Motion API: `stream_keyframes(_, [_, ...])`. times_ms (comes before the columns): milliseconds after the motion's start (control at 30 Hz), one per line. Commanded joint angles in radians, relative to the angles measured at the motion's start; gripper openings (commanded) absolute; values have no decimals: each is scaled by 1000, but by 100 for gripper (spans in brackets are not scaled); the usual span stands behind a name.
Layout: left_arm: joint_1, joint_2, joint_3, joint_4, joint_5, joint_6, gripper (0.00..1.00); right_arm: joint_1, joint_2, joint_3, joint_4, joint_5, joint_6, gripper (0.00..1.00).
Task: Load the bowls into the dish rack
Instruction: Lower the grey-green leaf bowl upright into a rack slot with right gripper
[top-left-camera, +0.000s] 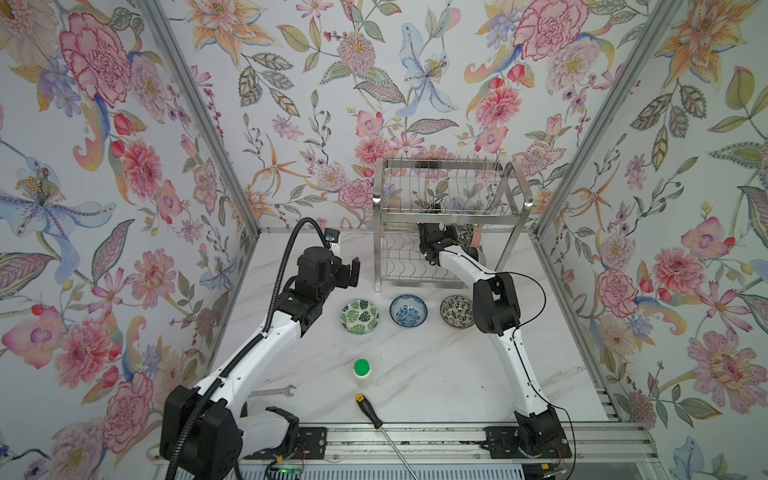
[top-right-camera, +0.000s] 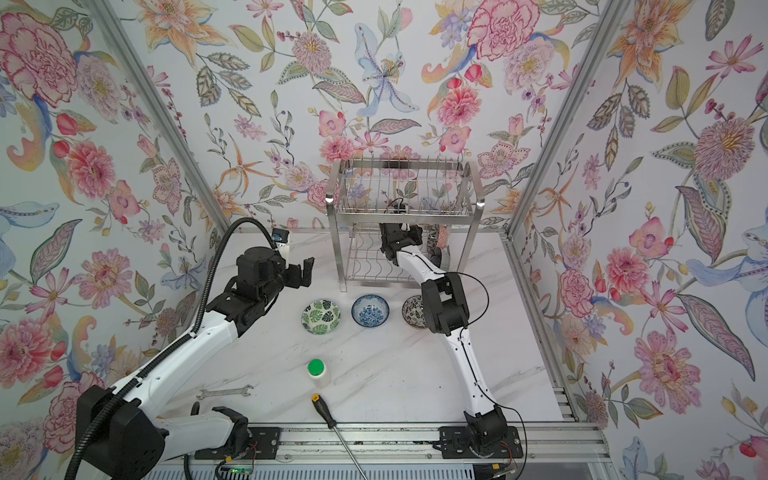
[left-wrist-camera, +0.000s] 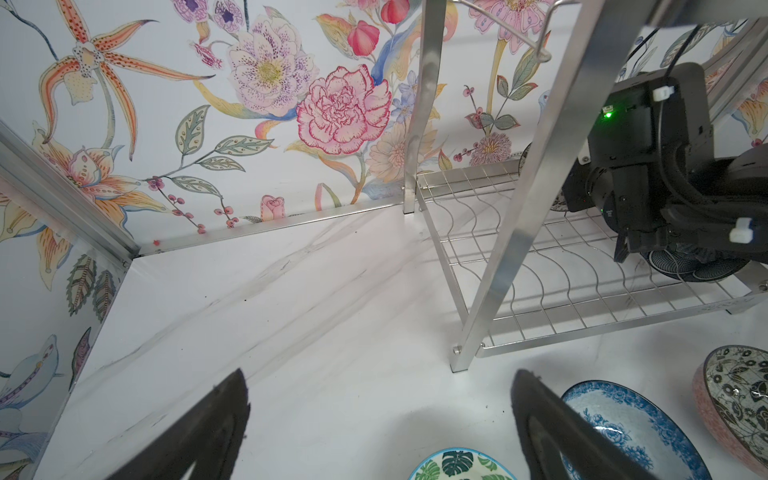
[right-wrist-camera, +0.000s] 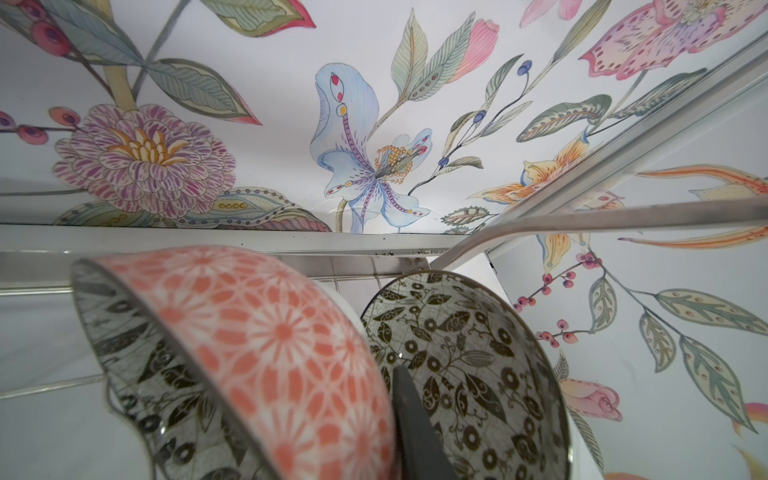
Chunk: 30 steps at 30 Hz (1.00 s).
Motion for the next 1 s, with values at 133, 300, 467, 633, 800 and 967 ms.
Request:
stream_keyframes(133, [18,-14,-23,14,13,4,99,17,-59,13,-14,-19,23,22])
stream_keyframes(300, [20,-20,-31,15,15,3,99,23,-71,4,-14,-21,23,24])
stream_keyframes(467, [20,-22,-34,15,17,3,99,25,-94,-14,-13,-19,22,26])
stream_keyframes(633, [22,-27,-35,14,16,3,99,25,-133,-45,-13,-35,13,29])
stream_keyframes(800, [24,-29,-36,15,18,3,99,25,-199,-133,23,-83,-23,50])
stream_keyframes(967, [23,-26,-33,17,25,3,99,27,-271,-258,95,-125,-56,83])
